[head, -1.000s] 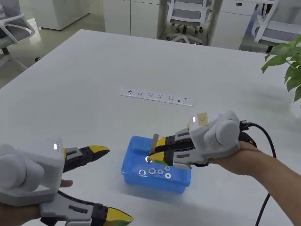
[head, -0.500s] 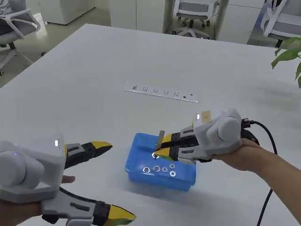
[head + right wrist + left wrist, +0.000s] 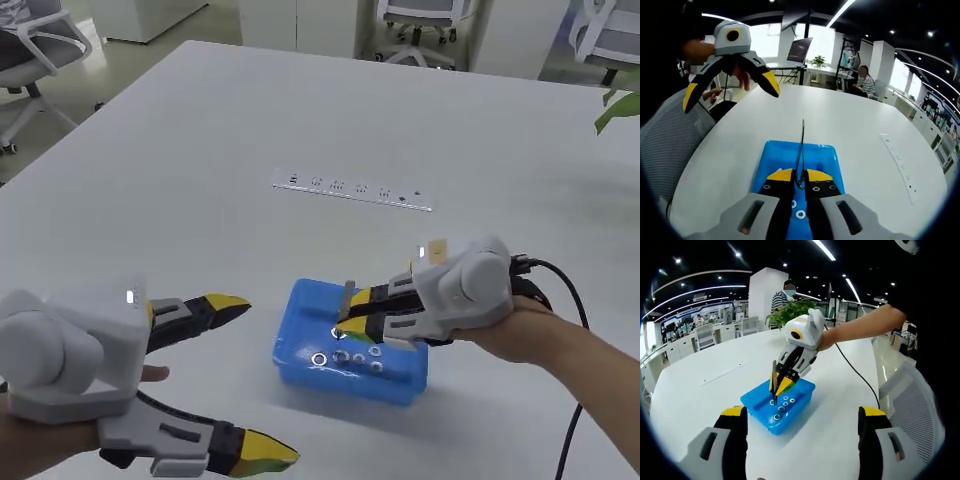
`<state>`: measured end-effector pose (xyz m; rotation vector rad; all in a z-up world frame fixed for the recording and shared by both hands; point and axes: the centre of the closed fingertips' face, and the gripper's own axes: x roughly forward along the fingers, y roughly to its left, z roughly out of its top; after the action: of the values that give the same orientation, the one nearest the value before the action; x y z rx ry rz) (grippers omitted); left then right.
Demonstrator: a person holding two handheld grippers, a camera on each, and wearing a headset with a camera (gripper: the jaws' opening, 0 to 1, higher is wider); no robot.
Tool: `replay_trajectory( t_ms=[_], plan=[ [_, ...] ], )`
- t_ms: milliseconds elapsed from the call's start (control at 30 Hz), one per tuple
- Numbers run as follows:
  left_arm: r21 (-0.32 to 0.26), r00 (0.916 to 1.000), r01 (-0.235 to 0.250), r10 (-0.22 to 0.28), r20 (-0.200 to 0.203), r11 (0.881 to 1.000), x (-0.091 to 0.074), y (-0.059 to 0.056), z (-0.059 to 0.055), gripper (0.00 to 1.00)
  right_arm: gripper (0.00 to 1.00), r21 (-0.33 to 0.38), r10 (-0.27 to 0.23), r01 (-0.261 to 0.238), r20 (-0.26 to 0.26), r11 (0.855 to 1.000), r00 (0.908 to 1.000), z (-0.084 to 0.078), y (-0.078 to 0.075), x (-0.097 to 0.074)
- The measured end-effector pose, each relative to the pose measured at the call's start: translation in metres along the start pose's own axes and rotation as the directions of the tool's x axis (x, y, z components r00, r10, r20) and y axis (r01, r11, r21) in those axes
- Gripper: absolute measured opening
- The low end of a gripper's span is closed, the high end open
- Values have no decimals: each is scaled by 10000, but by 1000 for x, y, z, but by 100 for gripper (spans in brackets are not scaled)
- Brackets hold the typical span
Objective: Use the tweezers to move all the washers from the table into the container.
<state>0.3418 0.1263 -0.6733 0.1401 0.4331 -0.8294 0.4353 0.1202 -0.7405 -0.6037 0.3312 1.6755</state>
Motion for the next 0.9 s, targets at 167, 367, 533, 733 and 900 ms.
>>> replay_trajectory(
  t_ms=[167, 367, 533, 733, 900],
  plan=[
    [-2, 10000, 30, -30, 12, 10000, 4, 4, 1, 95, 9, 11, 170, -170, -56, 9999, 9998, -3, 2, 8],
    [103, 9999, 114, -113, -42, 9999, 11, 9, 2, 90, 9, -86, 363, -365, -152, 9993, 9992, -5, 6, 15],
    [216, 9998, 159, -157, -96, 9996, 19, 15, 4, 84, 9, -44, 441, -442, -177, 9990, 9989, -9, 6, 19],
    [405, 9997, 189, -182, -172, 9990, 28, 26, 8, 71, 9, 35, 440, -439, -161, 9990, 9989, -10, 6, 20],
    [476, 9981, 376, -352, -501, 9982, 36, 35, 7, 56, 9, 4, 458, -458, -162, 9990, 9988, -9, 6, 22]
  ],
)
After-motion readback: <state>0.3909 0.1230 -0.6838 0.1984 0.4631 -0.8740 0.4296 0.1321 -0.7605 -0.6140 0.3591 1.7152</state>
